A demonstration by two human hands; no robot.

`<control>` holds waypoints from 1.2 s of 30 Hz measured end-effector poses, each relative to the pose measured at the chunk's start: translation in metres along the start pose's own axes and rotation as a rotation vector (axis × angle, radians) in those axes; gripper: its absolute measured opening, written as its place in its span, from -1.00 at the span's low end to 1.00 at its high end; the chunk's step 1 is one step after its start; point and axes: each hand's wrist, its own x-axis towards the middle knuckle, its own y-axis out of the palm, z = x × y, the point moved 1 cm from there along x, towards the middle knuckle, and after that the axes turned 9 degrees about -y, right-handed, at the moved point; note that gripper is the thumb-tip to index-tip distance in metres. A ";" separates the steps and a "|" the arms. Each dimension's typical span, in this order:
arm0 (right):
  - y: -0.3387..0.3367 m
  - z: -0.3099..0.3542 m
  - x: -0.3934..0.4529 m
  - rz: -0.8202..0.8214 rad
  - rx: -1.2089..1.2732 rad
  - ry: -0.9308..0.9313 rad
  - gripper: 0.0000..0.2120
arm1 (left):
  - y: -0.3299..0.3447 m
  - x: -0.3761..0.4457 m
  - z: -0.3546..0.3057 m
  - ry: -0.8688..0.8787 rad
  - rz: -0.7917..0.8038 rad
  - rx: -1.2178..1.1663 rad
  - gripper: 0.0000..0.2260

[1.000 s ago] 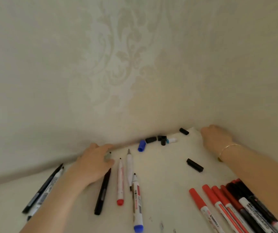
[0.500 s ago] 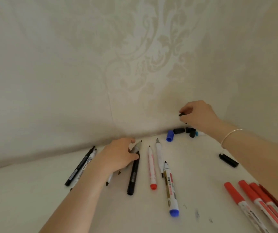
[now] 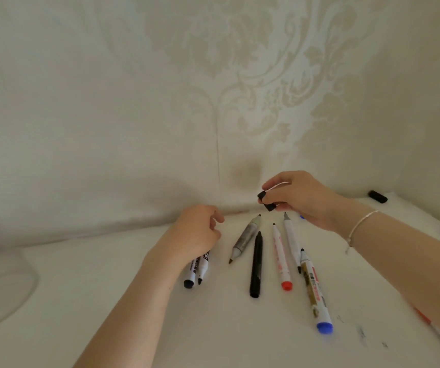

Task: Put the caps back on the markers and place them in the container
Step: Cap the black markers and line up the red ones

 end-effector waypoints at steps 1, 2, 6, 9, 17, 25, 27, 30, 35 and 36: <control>0.005 0.001 0.000 0.014 0.008 0.004 -0.84 | -0.003 0.001 0.004 -0.011 -0.015 0.012 -0.80; 0.010 0.001 0.000 0.027 0.014 0.011 -0.83 | -0.005 0.001 0.008 -0.024 -0.031 0.028 -0.81; 0.029 0.002 0.000 0.057 0.031 0.024 -0.83 | -0.011 0.002 0.020 -0.058 -0.066 0.089 -0.86; 0.041 0.003 -0.001 0.062 0.085 0.045 -0.85 | -0.014 0.001 0.025 -0.063 -0.059 0.111 -0.87; 0.065 0.008 0.002 0.030 0.130 0.010 -0.89 | -0.030 -0.002 0.045 -0.099 -0.085 0.079 -0.77; 0.077 0.013 0.004 0.099 0.143 -0.004 -0.88 | -0.029 -0.008 0.045 -0.076 -0.122 0.045 -0.92; 0.079 0.012 0.002 0.115 0.181 0.017 -0.85 | -0.021 -0.011 0.038 -0.087 -0.097 0.151 -0.86; 0.079 0.011 0.001 0.092 0.214 0.033 -0.82 | -0.008 -0.012 0.025 -0.113 -0.121 0.378 -0.73; 0.071 0.011 0.003 -0.082 0.328 0.006 -0.90 | -0.004 -0.015 0.010 -0.114 -0.174 0.387 -0.81; 0.068 0.011 0.004 -0.127 0.348 -0.002 -0.91 | -0.005 -0.014 0.009 -0.095 -0.200 0.331 -0.79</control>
